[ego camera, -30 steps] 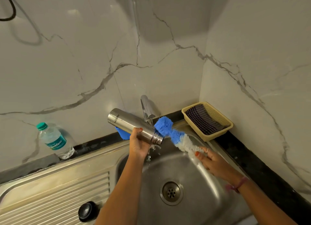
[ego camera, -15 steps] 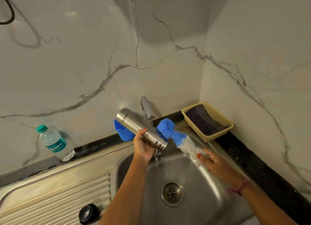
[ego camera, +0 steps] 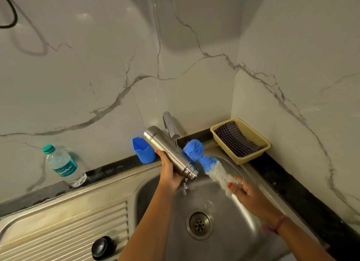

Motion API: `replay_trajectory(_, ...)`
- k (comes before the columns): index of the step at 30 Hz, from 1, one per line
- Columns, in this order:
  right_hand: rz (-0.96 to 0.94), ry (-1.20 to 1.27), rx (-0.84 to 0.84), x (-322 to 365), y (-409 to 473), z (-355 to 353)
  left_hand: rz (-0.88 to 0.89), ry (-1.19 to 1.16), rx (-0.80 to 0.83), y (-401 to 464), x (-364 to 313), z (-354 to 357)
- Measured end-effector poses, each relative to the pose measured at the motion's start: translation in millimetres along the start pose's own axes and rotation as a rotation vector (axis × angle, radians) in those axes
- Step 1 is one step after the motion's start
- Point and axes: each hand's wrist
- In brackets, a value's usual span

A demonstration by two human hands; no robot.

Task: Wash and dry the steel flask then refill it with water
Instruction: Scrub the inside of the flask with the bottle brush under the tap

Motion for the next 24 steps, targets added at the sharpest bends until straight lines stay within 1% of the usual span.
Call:
replay_trajectory(3,-0.023,0.04,0.008,-1,-7,0,0.015,-0.042,-0.003,2,-4,2)
replay_trajectory(6,0.033,0.038,-0.014,-5,-8,0,0.013,-0.103,-0.012,2,-6,2)
replay_trajectory(10,0.053,-0.012,0.036,-11,-14,1,0.009,-0.227,-0.007,3,-9,0)
replay_trajectory(14,0.044,-0.005,0.006,-9,-16,-4,0.056,-0.215,-0.036,2,-12,-3)
replay_trajectory(17,0.013,0.024,0.009,-10,-14,0,0.085,-0.256,-0.054,5,-12,-2)
replay_trajectory(20,0.009,0.026,-0.036,-1,-8,4,0.08,-0.259,-0.052,5,-9,-4)
replay_trajectory(24,-0.059,-0.025,0.035,3,-6,1,0.065,-0.258,-0.086,4,-10,-7)
Point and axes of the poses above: each hand's wrist, its own y-axis towards the middle knuckle, its own z-axis out of the palm, x = y × z, and after that the axes turned 11 degrees about -x, right-handed
